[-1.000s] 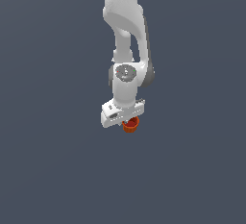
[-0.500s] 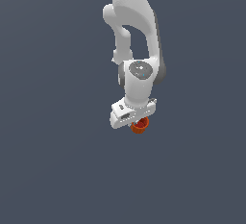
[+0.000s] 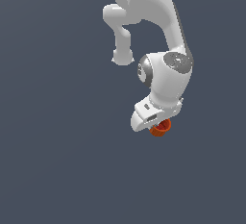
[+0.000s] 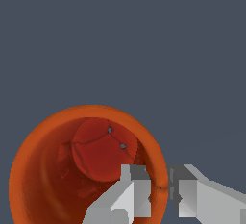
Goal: Pick up the object and move it to a goal position.
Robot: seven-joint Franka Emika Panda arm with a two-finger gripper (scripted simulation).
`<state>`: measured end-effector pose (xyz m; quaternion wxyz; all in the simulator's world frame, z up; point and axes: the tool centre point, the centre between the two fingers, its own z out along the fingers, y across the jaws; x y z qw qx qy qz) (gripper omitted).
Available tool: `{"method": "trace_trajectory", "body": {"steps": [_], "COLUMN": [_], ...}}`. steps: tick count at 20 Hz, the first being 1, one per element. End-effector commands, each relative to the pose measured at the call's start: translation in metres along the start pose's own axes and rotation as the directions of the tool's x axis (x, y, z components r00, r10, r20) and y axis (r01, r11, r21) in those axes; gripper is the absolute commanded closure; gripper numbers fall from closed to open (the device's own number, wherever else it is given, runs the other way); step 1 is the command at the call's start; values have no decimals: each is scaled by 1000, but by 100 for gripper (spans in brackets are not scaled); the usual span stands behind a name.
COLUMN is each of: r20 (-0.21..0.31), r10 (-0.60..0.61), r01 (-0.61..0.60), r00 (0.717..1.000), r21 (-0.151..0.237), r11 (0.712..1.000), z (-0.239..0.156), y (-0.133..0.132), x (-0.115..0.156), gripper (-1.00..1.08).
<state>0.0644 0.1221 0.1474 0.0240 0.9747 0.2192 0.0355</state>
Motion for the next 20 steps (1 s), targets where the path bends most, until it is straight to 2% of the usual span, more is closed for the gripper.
{"method": "trace_trajectory", "body": {"steps": [1,10,20], "r20": [-1,-1,0], "r10": [1,1,1], "r01": [-1,-1,-1], "r00": [1000,1000,1000], "r21": [0,0,0], "r11": [1000,1000,1000], "z": [-13,-38,-44], "y": [-13,-39,-46], "x": [17,55,66], "gripper": [108,108,108]}}
